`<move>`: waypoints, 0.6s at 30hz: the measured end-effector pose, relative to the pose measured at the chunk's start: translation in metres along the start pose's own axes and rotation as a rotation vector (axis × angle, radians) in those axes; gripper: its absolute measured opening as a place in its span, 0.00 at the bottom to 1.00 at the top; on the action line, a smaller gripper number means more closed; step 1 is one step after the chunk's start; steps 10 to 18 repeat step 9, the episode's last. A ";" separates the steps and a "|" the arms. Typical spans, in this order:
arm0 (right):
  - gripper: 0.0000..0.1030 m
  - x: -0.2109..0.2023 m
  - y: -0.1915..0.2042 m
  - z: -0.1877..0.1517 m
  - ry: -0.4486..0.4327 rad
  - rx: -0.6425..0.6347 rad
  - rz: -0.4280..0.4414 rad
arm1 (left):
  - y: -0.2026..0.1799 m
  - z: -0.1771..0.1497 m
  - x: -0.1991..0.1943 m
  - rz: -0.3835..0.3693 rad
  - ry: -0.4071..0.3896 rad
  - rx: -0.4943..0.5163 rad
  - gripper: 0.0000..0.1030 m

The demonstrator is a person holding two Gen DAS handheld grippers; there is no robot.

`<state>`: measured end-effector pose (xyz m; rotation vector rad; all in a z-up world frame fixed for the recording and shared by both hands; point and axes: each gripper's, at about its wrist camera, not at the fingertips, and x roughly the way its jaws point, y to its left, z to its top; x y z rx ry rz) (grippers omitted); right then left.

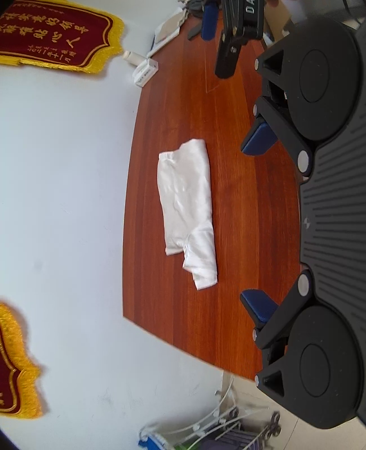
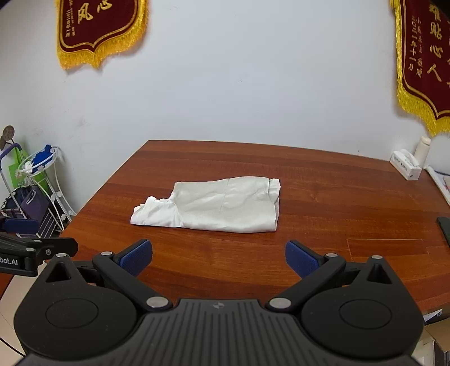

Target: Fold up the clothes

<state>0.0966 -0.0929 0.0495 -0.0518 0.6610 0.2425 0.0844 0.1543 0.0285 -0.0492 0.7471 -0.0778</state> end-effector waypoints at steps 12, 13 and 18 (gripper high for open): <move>0.99 -0.011 -0.004 -0.015 -0.004 0.042 0.002 | -0.008 -0.013 -0.005 0.014 0.031 -0.040 1.00; 0.99 -0.011 -0.004 -0.015 -0.004 0.042 0.002 | -0.008 -0.013 -0.005 0.014 0.031 -0.040 1.00; 0.99 -0.011 -0.004 -0.015 -0.004 0.042 0.002 | -0.008 -0.013 -0.005 0.014 0.031 -0.040 1.00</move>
